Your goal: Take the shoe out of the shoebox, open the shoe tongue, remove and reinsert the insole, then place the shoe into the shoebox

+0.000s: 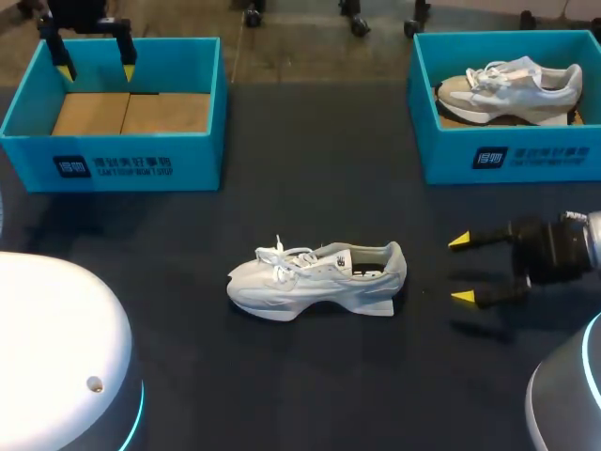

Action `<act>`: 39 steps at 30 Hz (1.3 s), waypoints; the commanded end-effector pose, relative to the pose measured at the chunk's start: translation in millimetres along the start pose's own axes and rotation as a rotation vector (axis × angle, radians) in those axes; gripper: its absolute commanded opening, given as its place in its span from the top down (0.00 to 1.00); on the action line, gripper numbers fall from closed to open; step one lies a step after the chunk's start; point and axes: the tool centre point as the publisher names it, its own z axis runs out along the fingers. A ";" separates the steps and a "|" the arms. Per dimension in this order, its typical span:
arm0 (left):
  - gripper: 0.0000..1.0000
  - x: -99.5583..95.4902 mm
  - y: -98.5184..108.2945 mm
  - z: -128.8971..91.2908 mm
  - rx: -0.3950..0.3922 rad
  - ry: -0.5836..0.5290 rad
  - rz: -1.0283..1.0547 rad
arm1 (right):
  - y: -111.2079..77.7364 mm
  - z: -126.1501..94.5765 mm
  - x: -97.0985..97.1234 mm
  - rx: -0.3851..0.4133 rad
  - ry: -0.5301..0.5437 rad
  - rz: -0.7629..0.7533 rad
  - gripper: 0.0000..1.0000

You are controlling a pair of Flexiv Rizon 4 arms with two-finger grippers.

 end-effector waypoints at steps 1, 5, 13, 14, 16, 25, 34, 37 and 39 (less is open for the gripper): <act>0.00 -0.2 0.4 0.0 0.000 0.000 0.000 | -3.9 1.8 1.1 0.047 0.000 0.058 0.00; 0.00 -0.2 0.4 0.0 0.000 0.000 0.000 | -3.9 1.8 1.1 0.047 0.000 0.058 0.00; 0.00 -0.2 0.4 0.0 0.000 0.000 0.000 | -3.9 1.8 1.1 0.047 0.000 0.058 0.00; 0.00 -0.2 0.4 0.0 0.000 0.000 0.000 | -3.9 1.8 1.1 0.047 0.000 0.058 0.00; 0.00 -0.2 0.4 0.0 0.000 0.000 0.000 | -3.9 1.8 1.1 0.047 0.000 0.058 0.00; 0.00 -0.2 0.4 0.0 0.000 0.000 0.000 | -2.0 17.1 -0.9 0.055 -0.007 0.060 0.00; 0.00 -0.2 0.4 0.0 0.000 0.000 0.000 | -0.3 46.4 -0.6 0.077 -0.024 0.099 0.00; 0.00 -0.2 0.4 0.0 0.000 0.000 0.000 | 3.6 56.0 0.8 0.062 -0.027 0.087 0.00; 0.00 -0.2 0.4 0.0 0.000 0.000 0.000 | 4.9 60.6 1.1 0.054 -0.025 0.083 0.00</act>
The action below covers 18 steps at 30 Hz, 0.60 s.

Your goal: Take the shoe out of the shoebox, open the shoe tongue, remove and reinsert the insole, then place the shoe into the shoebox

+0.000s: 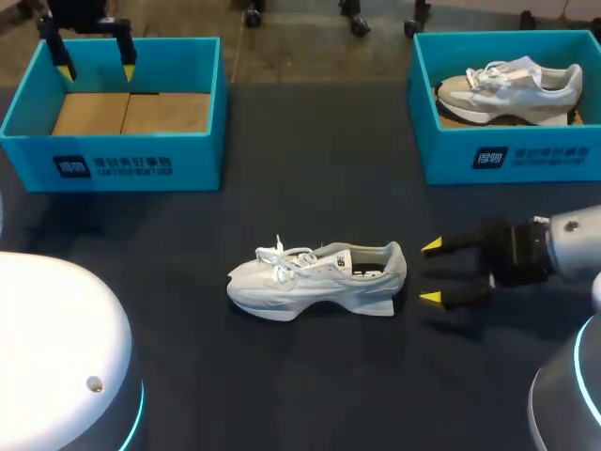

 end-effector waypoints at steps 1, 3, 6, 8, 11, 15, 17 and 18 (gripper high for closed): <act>0.00 -0.2 0.5 -0.1 0.000 0.000 0.001 | 0.5 17.5 0.5 -0.012 -0.005 -0.009 0.00; 0.00 -0.2 0.5 -0.1 0.000 0.000 0.001 | -0.3 21.6 0.9 -0.021 0.001 -0.014 0.00; 0.00 -0.2 0.5 -0.1 0.000 0.000 0.001 | 0.5 27.9 2.2 -0.029 0.009 -0.015 0.00; 0.00 -0.2 0.5 -0.1 0.000 0.000 0.001 | 0.9 31.8 3.1 -0.030 0.011 -0.015 0.00; 0.00 -0.2 0.5 -0.1 0.000 0.000 0.001 | 3.4 40.3 3.9 -0.041 0.015 -0.014 0.00; 0.00 -0.2 0.5 -0.1 0.000 0.000 0.001 | 5.5 50.9 1.0 -0.059 0.019 -0.014 0.00; 0.00 -0.2 0.5 -0.1 0.000 0.000 0.001 | 8.3 56.3 -0.6 -0.064 0.022 -0.016 0.00; 0.00 -0.2 0.5 -0.1 0.000 0.000 0.001 | 8.5 57.7 -1.1 -0.068 0.023 -0.017 0.00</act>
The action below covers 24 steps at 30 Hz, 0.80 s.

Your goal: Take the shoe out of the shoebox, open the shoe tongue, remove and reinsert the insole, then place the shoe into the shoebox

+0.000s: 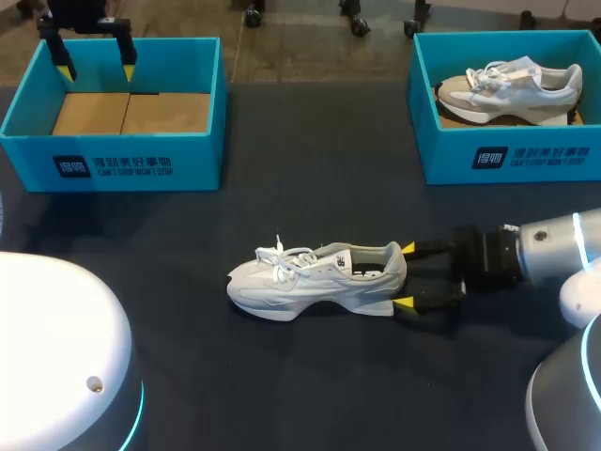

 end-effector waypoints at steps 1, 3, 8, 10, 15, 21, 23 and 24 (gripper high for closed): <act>0.00 -0.3 0.5 -0.1 0.000 0.000 0.000 | -0.6 17.6 -7.1 -0.013 0.005 -0.005 0.00; 0.00 -0.3 0.5 -0.1 0.000 0.000 0.000 | 1.1 23.1 -7.9 -0.019 0.008 -0.006 0.00; 0.00 -0.3 0.5 -0.1 0.000 0.000 0.000 | 3.2 34.9 -7.2 -0.035 0.019 -0.007 0.00; 0.00 -0.3 0.5 -0.1 0.000 0.000 0.000 | 3.0 37.2 -6.8 -0.041 0.019 -0.007 0.00; 0.00 -0.3 0.5 -0.1 0.000 0.000 0.000 | 2.8 46.6 -4.8 -0.050 0.034 -0.005 0.00; 0.00 -0.3 0.5 -0.1 0.000 0.000 0.000 | 2.2 51.0 -4.7 -0.055 0.037 -0.001 0.00; 0.00 -0.3 0.5 -0.1 0.000 0.000 0.000 | 3.0 52.4 -5.1 -0.056 0.035 -0.002 0.62; 0.00 -0.3 0.5 -0.1 0.000 0.000 0.000 | 3.4 53.4 -5.3 -0.055 0.038 -0.004 0.96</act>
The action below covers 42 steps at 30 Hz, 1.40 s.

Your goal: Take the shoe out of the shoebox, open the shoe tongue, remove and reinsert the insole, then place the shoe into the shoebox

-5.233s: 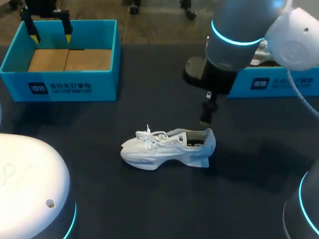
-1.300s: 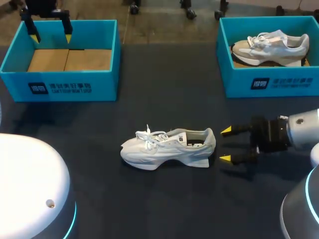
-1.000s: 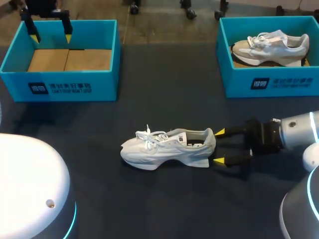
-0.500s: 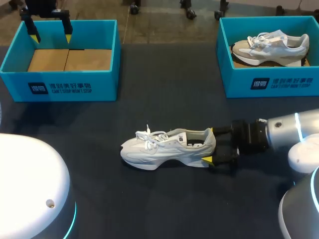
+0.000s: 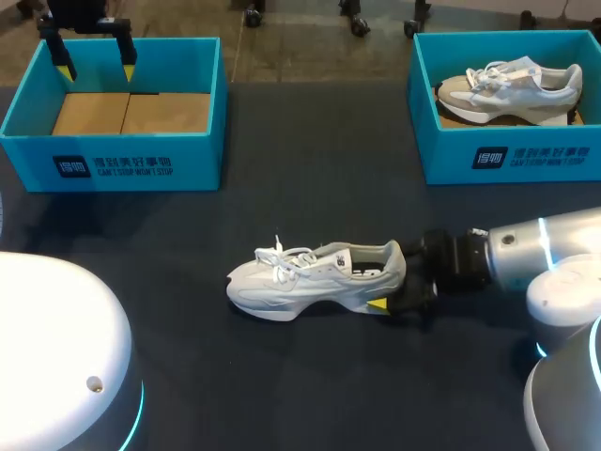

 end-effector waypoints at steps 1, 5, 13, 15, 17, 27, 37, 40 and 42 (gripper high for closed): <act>0.00 -0.3 0.5 -0.1 0.000 0.000 0.000 | -0.3 8.2 -3.9 -0.002 0.001 -0.002 1.00; 0.00 -0.3 0.5 -0.1 0.000 0.000 0.000 | -0.4 9.0 -3.8 -0.015 -0.006 -0.001 1.00; 0.00 -0.3 0.5 -0.1 0.000 0.000 0.000 | -0.4 9.0 -3.8 -0.015 -0.006 -0.001 1.00; 0.00 -0.3 0.5 -0.1 0.000 0.000 0.000 | -0.4 9.0 -3.8 -0.015 -0.006 -0.001 1.00; 0.00 -0.3 0.5 -0.1 0.000 0.000 0.000 | -0.4 9.0 -3.8 -0.015 -0.006 -0.001 1.00; 0.00 18.3 38.7 -9.6 0.024 0.013 -0.067 | -0.4 9.0 -3.8 -0.015 -0.006 -0.001 1.00; 0.00 60.9 87.7 -13.2 0.028 -0.027 -0.073 | -0.4 9.0 -3.8 -0.015 -0.006 -0.001 1.00; 0.00 78.3 100.5 -10.1 0.025 -0.054 -0.067 | -0.4 9.0 -3.8 -0.015 -0.006 -0.001 1.00; 0.00 87.8 107.4 -9.0 0.026 -0.062 -0.066 | -0.4 9.0 -3.8 -0.015 -0.006 -0.001 1.00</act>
